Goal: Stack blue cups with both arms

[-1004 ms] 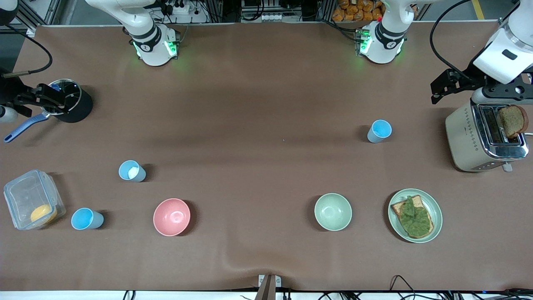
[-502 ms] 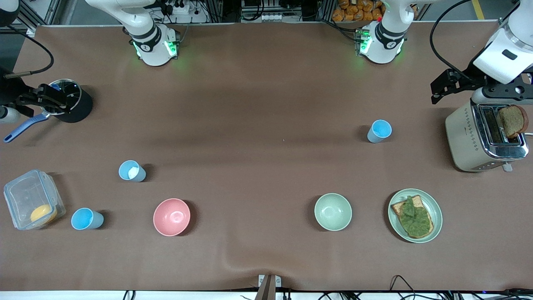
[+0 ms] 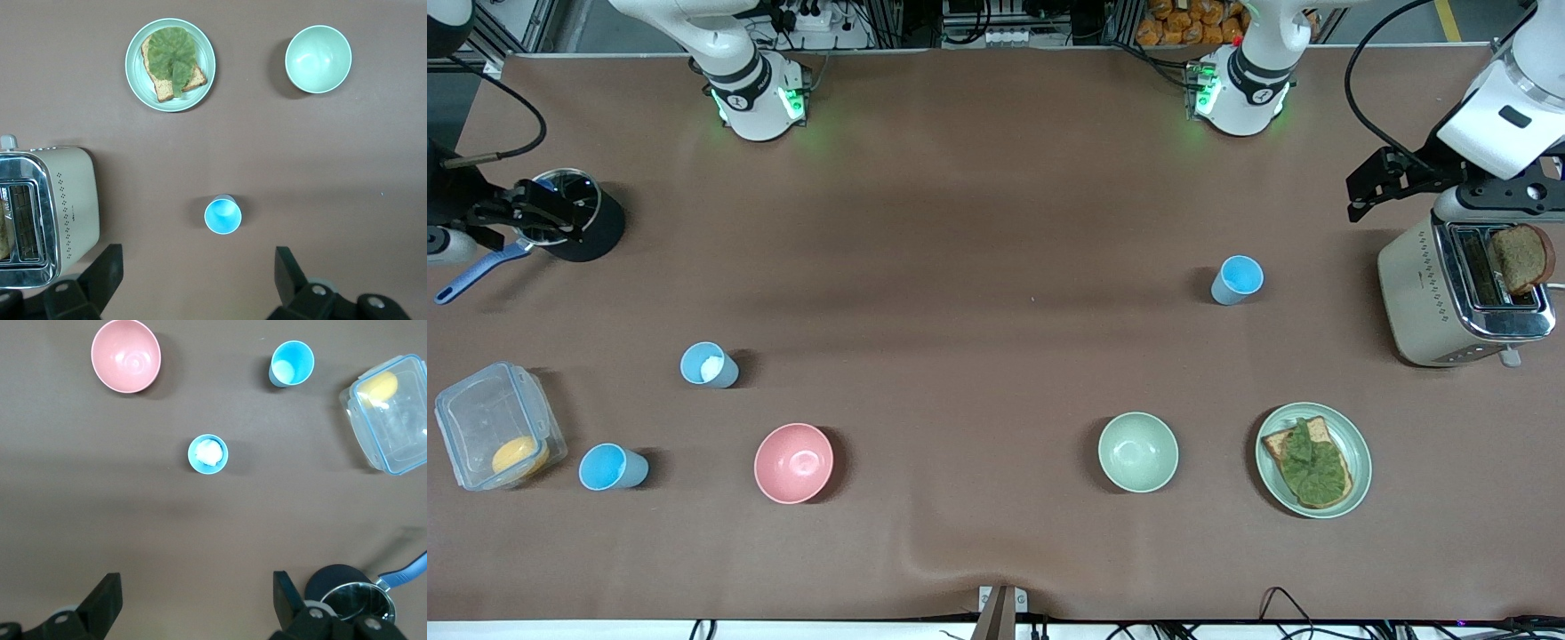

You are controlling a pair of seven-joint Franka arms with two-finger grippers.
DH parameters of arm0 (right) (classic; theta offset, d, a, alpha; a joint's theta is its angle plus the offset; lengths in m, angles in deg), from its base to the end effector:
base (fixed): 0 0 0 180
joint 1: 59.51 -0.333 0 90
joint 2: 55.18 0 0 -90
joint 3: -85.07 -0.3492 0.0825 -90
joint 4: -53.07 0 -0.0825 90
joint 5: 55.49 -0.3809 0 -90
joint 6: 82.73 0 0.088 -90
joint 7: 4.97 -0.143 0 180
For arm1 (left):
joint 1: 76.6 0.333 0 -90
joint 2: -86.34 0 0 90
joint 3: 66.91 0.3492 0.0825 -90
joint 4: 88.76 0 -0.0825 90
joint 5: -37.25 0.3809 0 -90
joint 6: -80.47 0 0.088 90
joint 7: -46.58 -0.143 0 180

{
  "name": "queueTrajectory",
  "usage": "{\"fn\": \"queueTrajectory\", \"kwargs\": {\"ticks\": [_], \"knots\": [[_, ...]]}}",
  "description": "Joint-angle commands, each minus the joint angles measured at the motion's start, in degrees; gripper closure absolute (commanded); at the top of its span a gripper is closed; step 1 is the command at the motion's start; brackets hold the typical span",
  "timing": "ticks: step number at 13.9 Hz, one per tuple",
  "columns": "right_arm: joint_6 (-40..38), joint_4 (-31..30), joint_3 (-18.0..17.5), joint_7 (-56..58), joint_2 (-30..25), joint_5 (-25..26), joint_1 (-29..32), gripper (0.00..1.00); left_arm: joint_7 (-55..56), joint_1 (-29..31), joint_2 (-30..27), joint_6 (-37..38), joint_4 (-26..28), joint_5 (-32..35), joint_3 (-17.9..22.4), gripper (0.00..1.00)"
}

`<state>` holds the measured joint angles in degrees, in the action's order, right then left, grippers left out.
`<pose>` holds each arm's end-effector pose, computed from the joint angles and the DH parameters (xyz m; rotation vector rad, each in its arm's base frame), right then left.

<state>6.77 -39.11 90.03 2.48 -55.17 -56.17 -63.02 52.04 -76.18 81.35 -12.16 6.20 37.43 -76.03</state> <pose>0.5474 -0.0121 0.6031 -3.1210 -0.1633 0.0717 0.5210 -0.0831 0.6314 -3.1283 0.0881 -0.0737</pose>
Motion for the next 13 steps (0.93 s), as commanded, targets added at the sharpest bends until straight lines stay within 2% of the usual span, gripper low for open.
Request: {"fn": "queueTrajectory", "kwargs": {"ticks": [1,4,6,13], "knots": [[5.48,-3.95,-0.03,0.02,0.79,-0.46,-0.89,0.00,0.87,0.37,0.34,1.14,-1.18,0.34,-0.37,0.00],[13.65,-11.68,-0.03,-0.07,1.05,-0.46,-1.15,0.00,0.87,0.37,0.34,1.14,-1.18,0.34,-0.37,0.00],[22.69,-17.92,-0.03,0.02,2.36,-0.38,-0.98,0.00,0.78,0.37,0.34,1.14,-1.18,0.34,-0.37,0.00],[42.66,-29.80,-0.03,-2.79,9.65,-0.29,-1.59,0.00,0.87,0.37,0.43,1.14,-1.18,0.34,-0.37,0.00]]}}
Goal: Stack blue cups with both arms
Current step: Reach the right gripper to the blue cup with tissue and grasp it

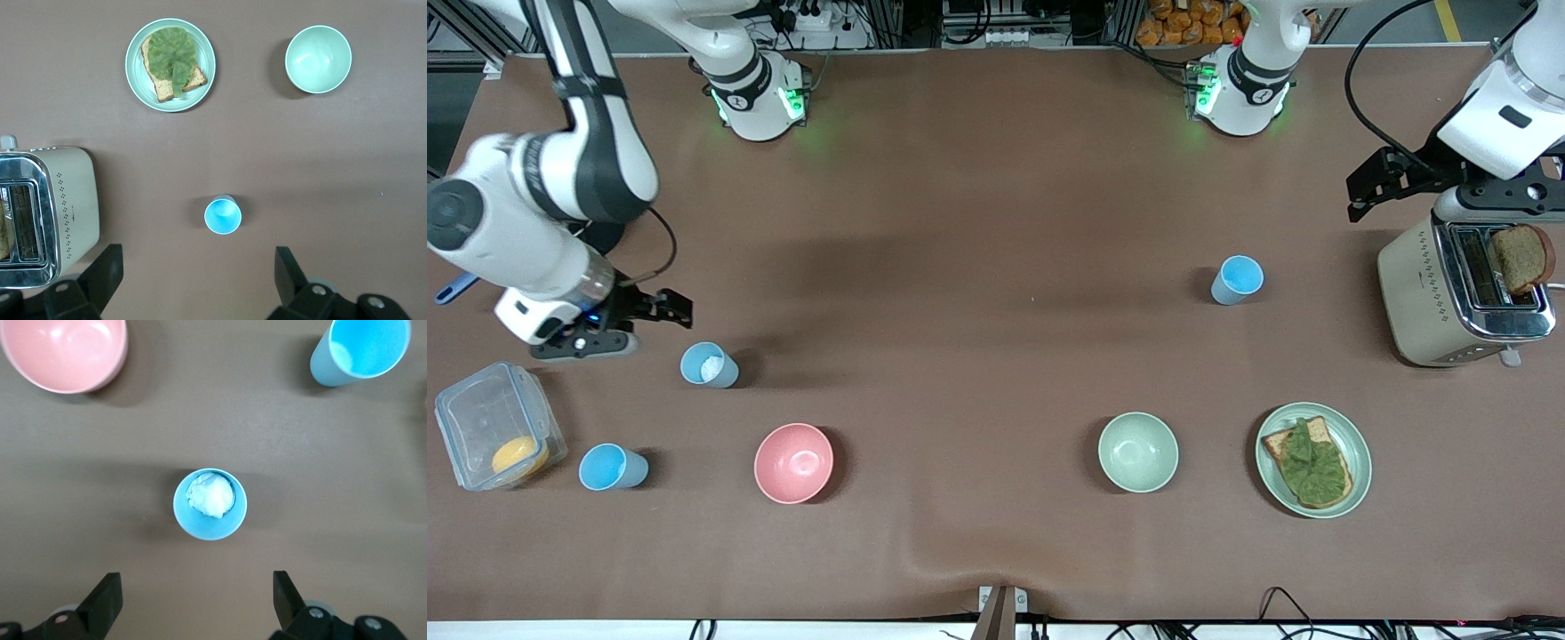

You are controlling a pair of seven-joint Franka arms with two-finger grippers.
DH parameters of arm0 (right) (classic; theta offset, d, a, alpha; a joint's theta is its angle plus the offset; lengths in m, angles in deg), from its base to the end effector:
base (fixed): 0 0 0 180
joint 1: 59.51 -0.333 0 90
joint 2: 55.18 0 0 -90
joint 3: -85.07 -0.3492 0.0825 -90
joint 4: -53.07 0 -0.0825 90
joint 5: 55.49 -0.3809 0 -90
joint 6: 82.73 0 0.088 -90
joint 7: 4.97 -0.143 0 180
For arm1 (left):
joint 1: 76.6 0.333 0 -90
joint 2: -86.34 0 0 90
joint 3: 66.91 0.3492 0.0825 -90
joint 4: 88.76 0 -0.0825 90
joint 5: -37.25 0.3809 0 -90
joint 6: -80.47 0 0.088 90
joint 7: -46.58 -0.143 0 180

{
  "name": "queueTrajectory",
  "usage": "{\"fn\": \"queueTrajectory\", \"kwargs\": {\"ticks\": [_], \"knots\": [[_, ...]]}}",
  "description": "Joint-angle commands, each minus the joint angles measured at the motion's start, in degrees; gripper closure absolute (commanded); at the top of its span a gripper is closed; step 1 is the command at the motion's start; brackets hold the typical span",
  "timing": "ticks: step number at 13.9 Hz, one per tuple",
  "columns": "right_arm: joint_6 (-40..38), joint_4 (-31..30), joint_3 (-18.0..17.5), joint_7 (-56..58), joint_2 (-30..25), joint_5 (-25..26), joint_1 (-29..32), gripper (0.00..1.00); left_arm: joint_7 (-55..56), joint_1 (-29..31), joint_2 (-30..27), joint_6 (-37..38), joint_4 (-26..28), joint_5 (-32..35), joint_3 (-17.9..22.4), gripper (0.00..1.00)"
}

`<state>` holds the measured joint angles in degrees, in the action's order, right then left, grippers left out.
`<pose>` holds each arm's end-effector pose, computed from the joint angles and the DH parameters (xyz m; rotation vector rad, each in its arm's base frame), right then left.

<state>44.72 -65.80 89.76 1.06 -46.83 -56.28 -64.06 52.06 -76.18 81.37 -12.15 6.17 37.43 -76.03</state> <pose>0.5741 0.0002 0.3594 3.1369 0.1496 0.0070 0.5211 -0.0831 0.6314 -3.1283 0.0876 -0.0737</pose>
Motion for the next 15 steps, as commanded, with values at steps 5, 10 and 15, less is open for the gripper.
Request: {"fn": "queueTrajectory", "kwargs": {"ticks": [5,10,15], "knots": [[13.70,0.12,0.32,-1.64,13.52,0.35,4.10,0.00,0.85,0.37,0.41,1.13,-1.15,0.34,-0.37,0.00],[13.87,0.04,0.32,-1.90,14.59,0.35,3.93,0.14,0.77,0.37,0.41,1.13,-1.06,0.25,-0.37,0.00],[13.79,0.13,0.32,-1.72,14.86,-0.18,4.28,1.00,0.85,0.37,0.41,1.13,-1.15,0.34,-0.37,0.00]]}}
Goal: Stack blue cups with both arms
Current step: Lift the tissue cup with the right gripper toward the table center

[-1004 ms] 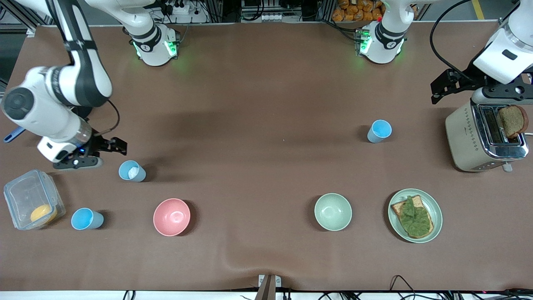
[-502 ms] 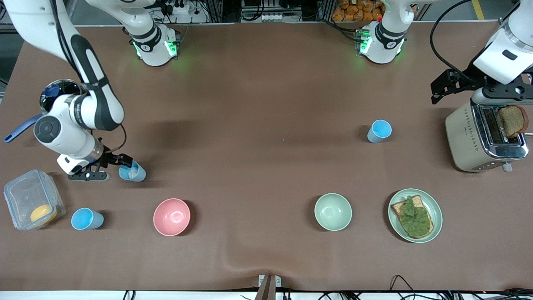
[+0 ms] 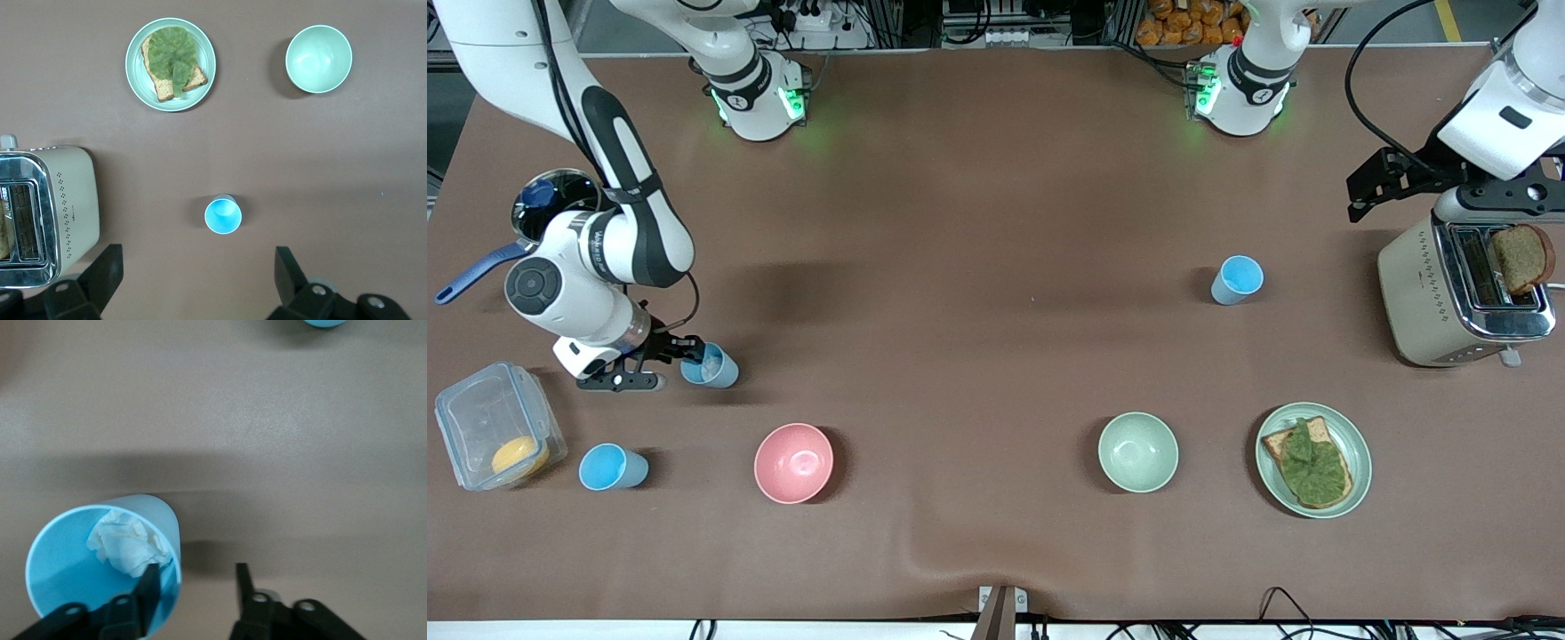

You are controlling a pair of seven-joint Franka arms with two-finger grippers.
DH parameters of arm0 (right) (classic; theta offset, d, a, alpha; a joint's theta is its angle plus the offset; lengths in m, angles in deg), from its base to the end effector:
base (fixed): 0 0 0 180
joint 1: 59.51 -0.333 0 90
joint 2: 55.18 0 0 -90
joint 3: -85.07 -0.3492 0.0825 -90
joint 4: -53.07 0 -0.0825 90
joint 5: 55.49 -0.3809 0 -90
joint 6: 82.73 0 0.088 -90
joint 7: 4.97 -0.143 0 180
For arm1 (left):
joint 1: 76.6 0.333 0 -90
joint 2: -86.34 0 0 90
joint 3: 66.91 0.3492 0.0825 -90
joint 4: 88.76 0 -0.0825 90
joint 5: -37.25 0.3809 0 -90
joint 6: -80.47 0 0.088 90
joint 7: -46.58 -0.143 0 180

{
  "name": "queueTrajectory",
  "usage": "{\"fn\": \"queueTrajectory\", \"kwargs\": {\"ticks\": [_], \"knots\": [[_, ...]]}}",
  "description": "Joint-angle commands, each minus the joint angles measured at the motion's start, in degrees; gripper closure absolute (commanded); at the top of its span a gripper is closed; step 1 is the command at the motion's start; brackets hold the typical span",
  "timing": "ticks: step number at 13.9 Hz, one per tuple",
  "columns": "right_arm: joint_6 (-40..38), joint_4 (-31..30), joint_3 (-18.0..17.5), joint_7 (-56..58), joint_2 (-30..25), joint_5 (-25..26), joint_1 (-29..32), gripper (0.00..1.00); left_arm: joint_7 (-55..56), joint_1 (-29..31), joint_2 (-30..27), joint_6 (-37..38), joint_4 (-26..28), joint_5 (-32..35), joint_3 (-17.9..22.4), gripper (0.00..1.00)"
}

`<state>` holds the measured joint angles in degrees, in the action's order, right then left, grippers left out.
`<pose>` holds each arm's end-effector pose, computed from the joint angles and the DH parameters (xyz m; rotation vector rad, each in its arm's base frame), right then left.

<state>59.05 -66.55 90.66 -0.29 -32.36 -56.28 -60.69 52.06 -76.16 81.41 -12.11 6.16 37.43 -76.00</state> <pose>0.5939 -0.0450 0.2283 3.1130 0.0019 -0.0184 0.5213 -0.0826 0.6311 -3.1284 0.0862 -0.0718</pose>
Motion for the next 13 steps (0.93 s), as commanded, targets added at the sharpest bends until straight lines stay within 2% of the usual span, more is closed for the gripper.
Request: {"fn": "queueTrajectory", "kwargs": {"ticks": [1,4,6,8,9,12,13], "knots": [[-1.06,1.05,-0.58,-0.38,-0.13,-0.19,0.74,1.00,0.76,0.35,0.36,1.08,-1.14,0.34,-0.32,0.00],[-9.46,3.24,-0.92,-0.38,-4.34,-0.19,-0.40,1.00,0.85,0.35,0.36,1.08,-1.05,0.25,-0.40,0.00],[-21.13,9.28,-0.93,-0.73,-7.16,-0.19,-3.12,1.00,0.76,0.35,0.36,1.08,-1.05,0.34,-0.32,0.00],[-35.45,18.93,-0.75,-1.08,-8.05,-0.10,-5.85,1.00,0.76,0.35,0.36,1.08,-1.05,0.34,-0.32,0.00],[-40.13,22.64,-0.92,-2.30,-7.96,-0.27,-7.07,1.00,0.76,0.43,0.36,1.08,-1.05,0.34,-0.31,0.00],[-41.94,26.80,-0.93,-15.53,-7.35,-0.97,-17.68,1.00,0.76,0.35,0.36,1.08,-1.05,0.25,-0.31,0.00],[-41.42,28.20,-0.84,-19.76,-6.39,-3.59,-21.46,1.00,0.76,0.43,0.36,1.08,-1.05,0.34,-0.31,0.00]]}}
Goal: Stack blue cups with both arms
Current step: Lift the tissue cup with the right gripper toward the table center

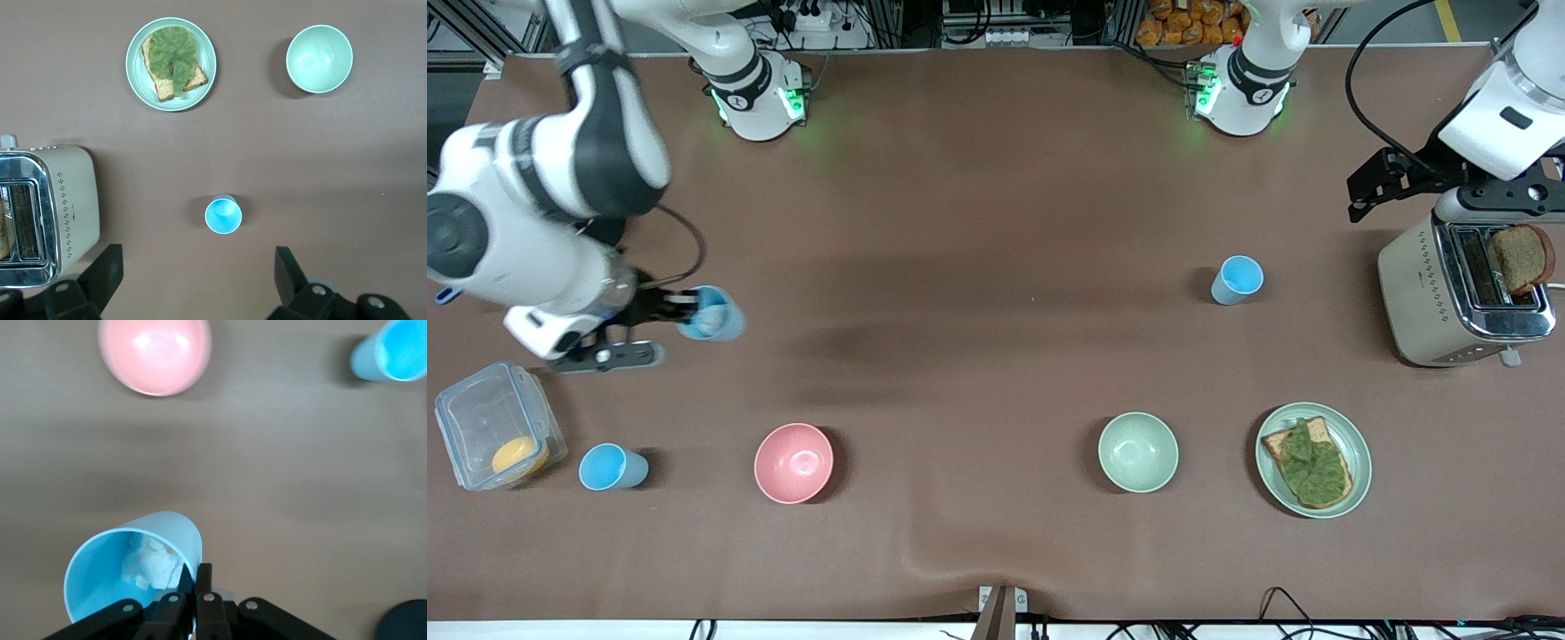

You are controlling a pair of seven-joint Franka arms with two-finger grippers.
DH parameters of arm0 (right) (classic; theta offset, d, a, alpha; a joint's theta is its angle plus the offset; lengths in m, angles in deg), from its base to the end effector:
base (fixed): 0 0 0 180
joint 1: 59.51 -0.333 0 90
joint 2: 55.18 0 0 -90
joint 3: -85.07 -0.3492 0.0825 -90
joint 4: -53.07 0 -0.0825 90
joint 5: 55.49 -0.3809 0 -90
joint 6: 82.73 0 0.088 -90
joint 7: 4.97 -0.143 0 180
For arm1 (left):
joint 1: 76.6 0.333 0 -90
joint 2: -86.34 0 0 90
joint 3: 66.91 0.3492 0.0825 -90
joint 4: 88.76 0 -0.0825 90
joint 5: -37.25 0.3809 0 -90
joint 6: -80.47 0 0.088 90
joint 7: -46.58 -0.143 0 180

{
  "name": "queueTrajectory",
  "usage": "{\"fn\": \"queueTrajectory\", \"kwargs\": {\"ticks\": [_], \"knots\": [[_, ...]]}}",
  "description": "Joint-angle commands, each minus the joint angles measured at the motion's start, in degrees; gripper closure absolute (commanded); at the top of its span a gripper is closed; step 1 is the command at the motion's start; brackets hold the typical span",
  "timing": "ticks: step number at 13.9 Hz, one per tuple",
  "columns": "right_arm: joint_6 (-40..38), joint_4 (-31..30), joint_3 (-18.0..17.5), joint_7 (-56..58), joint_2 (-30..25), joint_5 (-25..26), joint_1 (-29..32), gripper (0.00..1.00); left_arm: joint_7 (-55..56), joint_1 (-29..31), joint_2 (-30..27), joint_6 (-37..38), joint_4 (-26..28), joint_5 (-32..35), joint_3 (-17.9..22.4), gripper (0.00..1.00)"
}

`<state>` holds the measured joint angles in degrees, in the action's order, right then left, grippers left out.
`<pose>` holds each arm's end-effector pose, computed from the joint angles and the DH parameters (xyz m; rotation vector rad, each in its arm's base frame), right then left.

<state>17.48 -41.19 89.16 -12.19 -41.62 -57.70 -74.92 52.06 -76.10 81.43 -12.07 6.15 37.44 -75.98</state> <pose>0.6045 0.1294 0.4621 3.1321 0.0988 -0.2099 0.5214 -0.0819 0.6309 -3.1283 0.0841 -0.0704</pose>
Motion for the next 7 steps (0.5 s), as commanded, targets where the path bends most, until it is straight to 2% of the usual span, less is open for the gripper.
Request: {"fn": "queueTrajectory", "kwargs": {"ticks": [1,2,4,5,7], "knots": [[1.20,4.68,0.66,-10.51,5.84,-6.19,-9.53,1.00,0.76,0.29,0.34,1.05,-1.04,0.34,-0.34,0.00],[1.91,8.09,0.66,-11.67,8.39,-9.97,-11.21,1.00,0.85,0.29,0.34,1.05,-1.04,0.34,-0.34,0.00],[2.18,15.65,0.75,-15.08,14.36,-11.77,-15.34,1.00,0.76,0.38,0.34,1.05,-1.04,0.25,-0.34,0.00],[3.83,17.86,0.58,-18.50,17.00,-12.12,-17.27,1.00,0.76,0.38,0.34,1.05,-1.04,0.34,-0.34,0.00],[13.03,17.97,0.57,-20.81,20.18,-16.31,-21.66,1.00,0.76,0.38,0.34,1.05,-1.04,0.34,-0.34,0.00]]}}
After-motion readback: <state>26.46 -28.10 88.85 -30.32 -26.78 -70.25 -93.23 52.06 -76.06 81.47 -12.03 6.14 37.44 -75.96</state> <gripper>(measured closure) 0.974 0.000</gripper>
